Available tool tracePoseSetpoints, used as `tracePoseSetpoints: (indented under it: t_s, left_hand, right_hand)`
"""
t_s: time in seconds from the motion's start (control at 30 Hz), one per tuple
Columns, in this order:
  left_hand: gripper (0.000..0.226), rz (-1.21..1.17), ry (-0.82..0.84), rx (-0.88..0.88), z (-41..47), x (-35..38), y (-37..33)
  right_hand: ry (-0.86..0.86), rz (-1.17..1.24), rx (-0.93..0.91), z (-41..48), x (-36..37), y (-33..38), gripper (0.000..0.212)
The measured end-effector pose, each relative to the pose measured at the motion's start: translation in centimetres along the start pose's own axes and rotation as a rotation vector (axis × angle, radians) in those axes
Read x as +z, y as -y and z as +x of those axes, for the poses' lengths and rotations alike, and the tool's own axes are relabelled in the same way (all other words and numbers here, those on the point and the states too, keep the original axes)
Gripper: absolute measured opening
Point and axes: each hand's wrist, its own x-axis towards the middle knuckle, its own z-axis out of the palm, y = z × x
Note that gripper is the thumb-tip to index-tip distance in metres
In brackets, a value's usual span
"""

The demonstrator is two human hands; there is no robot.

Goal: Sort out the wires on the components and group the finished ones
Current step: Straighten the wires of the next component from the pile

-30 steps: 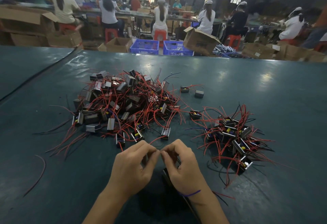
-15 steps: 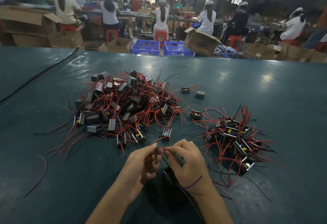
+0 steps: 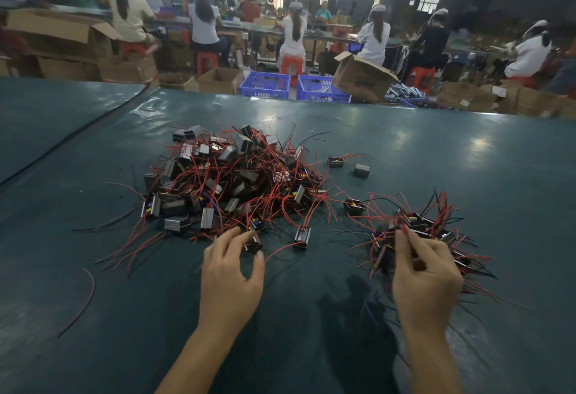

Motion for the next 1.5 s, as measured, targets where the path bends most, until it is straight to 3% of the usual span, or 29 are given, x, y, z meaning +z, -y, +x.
tracePoseSetpoints:
  t_s: [0.13, 0.23, 0.4, 0.47, 0.6, 0.77, 0.9, 1.03, 1.23, 1.33, 1.5]
  left_hand:
    - [0.061, 0.339, 0.143, -0.107, 0.6, -0.3, 1.7]
    - [0.064, 0.455, 0.130, -0.163, 0.9, -0.5, 2.5]
    - [0.038, 0.442, 0.026, -0.168, 1.3, -0.7, 2.9]
    - [0.029, 0.411, -0.028, -0.134, 1.3, -0.9, 2.9]
    - [0.030, 0.291, -0.117, -0.018, 1.2, -1.0, 2.5]
    - [0.027, 0.198, -0.350, 0.336, 1.1, -1.3, 1.5]
    - [0.027, 0.190, -0.372, 0.366, 1.0, -1.4, 1.3]
    - [0.039, 0.180, -0.290, 0.263, 1.1, -1.8, 1.6]
    - [0.040, 0.236, -0.385, 0.177, 1.7, -2.4, 2.3]
    - [0.043, 0.165, -0.372, 0.152, 2.1, -2.8, 3.0]
    - [0.044, 0.091, -0.324, 0.064, 2.5, -2.8, 3.7]
  right_hand:
    - [0.029, -0.074, 0.140, -0.2, -0.6, -1.0, 0.024]
    - [0.004, 0.157, 0.214, -0.4, -0.4, 0.0, 0.034]
    - [0.074, 0.409, -0.039, -1.8, 0.4, 3.2, 0.027]
    - [0.165, 0.420, -0.143, -3.0, 1.2, 4.5, 0.024]
    - [0.427, 0.406, -0.162, -5.9, 2.8, 6.2, 0.024]
    - [0.721, 0.261, -0.042, -8.2, 3.9, 6.6, 0.029]
    - [0.853, 0.088, 0.083, -8.4, 4.2, 5.5, 0.040]
    - [0.821, -0.119, 0.206, -7.4, 4.0, 4.2, 0.044]
    - [0.710, -0.354, 0.306, -5.2, 3.2, 2.5, 0.042]
    - [0.654, -0.271, 0.345, -4.6, 2.8, 2.0, 0.034]
    - [0.517, 0.058, 0.245, -5.3, 3.5, 4.3, 0.015]
